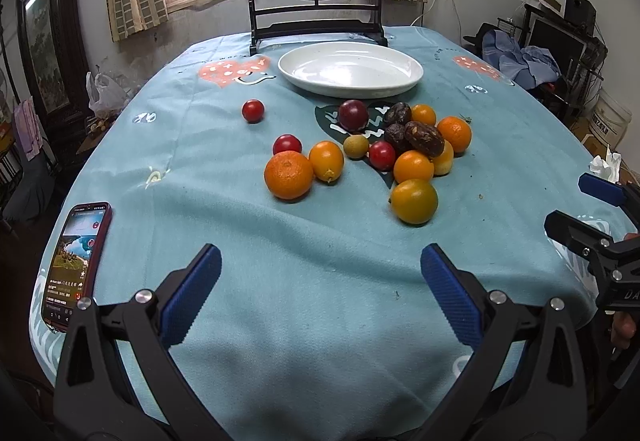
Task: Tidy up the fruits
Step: 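Grasp the large mandarin with the left tool while the right tool grasps the greenish-yellow orange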
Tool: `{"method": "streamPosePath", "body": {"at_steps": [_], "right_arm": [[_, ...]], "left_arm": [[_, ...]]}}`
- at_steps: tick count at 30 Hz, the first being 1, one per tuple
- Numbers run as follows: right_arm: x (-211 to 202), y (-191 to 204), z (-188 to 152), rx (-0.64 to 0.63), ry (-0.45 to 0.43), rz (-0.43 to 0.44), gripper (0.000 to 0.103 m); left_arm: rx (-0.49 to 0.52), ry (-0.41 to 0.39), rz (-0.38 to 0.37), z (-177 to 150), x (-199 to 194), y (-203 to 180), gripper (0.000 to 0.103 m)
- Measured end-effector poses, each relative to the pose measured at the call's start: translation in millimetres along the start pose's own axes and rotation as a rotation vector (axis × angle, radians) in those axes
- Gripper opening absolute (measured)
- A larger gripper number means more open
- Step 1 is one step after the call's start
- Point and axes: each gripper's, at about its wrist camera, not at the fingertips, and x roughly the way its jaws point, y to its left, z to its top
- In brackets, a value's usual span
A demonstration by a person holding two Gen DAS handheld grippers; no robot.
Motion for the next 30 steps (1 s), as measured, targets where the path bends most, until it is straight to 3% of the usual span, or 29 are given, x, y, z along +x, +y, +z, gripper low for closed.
{"method": "streamPosePath", "body": {"at_steps": [5, 10, 18, 19, 22, 25, 30], "right_arm": [[2.9, 1.4, -0.1, -0.003, -0.002, 0.036, 0.102], [11.7, 2.0, -2.2, 0.052, -0.03, 0.151, 0.102], [46.6, 25.5, 9.4, 0.075, 0.093, 0.283, 0.102], [50.3, 28.7, 11.4, 0.071, 0.097, 0.289, 0.1], [66.4, 38.9, 19.5, 0.048, 0.126, 0.272, 0.083], [81.9, 44.8, 25.2, 0.044, 0.165, 0.276, 0.08], [99.6, 50.5, 30.7, 0.04, 0.214, 0.282, 0.067]], "left_arm": [[-0.006, 0.019, 0.006, 0.4, 5.4, 6.4, 0.101], [-0.047, 0.039, 0.027, -1.6, 12.8, 26.8, 0.101], [-0.117, 0.056, 0.037, -4.1, 26.4, 60.6, 0.101], [-0.121, 0.058, 0.035, -3.6, 28.7, 63.5, 0.101], [-0.123, 0.061, 0.032, -2.9, 32.9, 69.1, 0.101], [-0.123, 0.058, 0.025, -1.5, 36.5, 74.6, 0.101], [-0.13, 0.057, 0.004, 6.2, 43.4, 82.1, 0.101]]}}
